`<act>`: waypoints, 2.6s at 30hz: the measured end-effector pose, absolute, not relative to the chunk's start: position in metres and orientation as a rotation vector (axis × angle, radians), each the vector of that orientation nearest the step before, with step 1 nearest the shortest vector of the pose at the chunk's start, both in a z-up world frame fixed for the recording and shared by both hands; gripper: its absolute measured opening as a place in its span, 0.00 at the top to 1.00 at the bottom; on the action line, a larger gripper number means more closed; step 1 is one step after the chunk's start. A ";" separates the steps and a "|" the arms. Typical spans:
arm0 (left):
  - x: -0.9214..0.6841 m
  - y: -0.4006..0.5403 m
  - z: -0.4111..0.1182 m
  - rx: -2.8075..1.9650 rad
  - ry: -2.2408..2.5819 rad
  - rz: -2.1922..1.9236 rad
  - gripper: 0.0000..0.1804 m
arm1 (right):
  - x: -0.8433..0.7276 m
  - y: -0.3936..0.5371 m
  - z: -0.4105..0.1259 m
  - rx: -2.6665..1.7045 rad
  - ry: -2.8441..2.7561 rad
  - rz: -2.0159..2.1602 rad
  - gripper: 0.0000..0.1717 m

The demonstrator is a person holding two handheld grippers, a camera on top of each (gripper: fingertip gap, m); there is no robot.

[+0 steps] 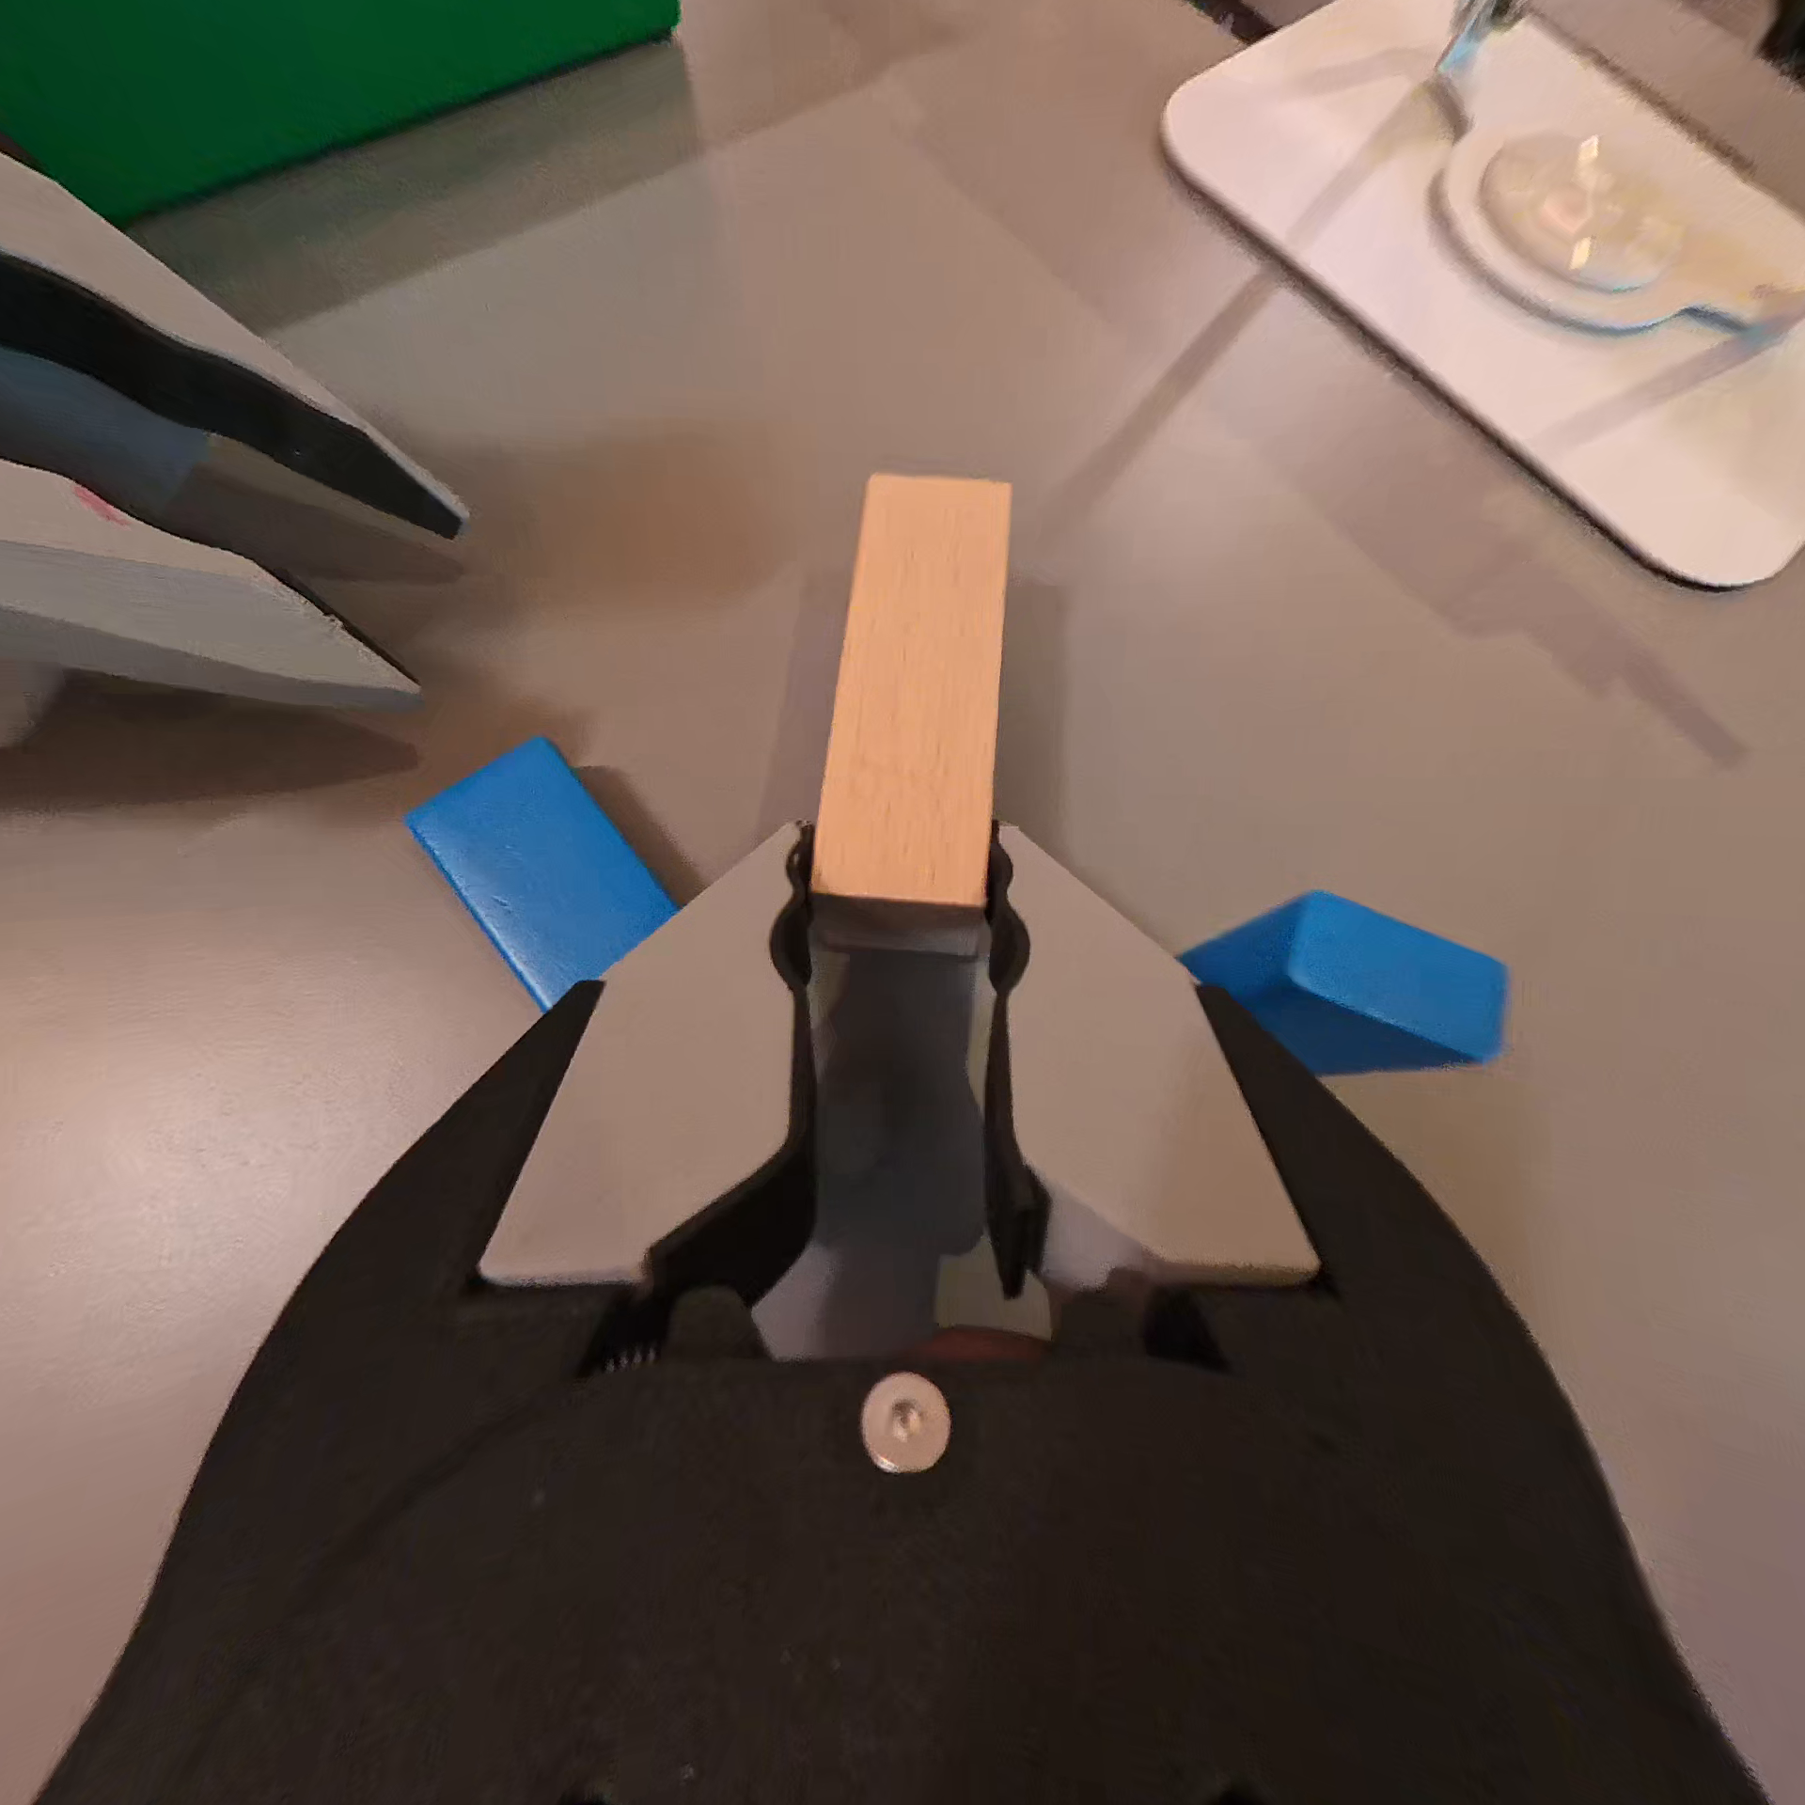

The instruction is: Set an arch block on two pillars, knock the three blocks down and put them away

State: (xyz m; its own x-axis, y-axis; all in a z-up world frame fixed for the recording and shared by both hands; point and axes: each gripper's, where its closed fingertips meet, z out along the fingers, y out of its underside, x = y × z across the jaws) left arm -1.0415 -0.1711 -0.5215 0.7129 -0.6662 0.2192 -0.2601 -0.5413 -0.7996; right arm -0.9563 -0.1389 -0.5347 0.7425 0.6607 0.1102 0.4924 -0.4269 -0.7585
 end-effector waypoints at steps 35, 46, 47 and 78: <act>-1.042 -0.171 -0.524 -2.161 0.674 -0.705 0.78 | -0.573 -0.213 -0.410 -2.001 -0.076 -0.100 0.82; -1.039 -0.174 -0.525 -2.158 0.706 -0.696 0.78 | -0.827 -0.198 -0.402 -1.784 -0.542 0.498 0.70; -1.039 -0.174 -0.525 -2.157 0.706 -0.698 0.78 | -0.841 -0.186 -0.420 -1.813 -0.552 0.480 0.67; -1.036 -0.177 -0.527 -2.164 0.742 -0.684 0.78 | -0.579 -0.208 -0.374 -1.902 -0.079 -0.376 0.82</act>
State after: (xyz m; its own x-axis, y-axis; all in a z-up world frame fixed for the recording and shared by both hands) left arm -1.0363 -0.1771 -0.5274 0.6912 -0.6829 0.2365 -0.2905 -0.5622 -0.7743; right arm -0.5794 -0.2077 -0.3738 0.9466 -0.1262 0.2967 0.2353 -0.3589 -0.9032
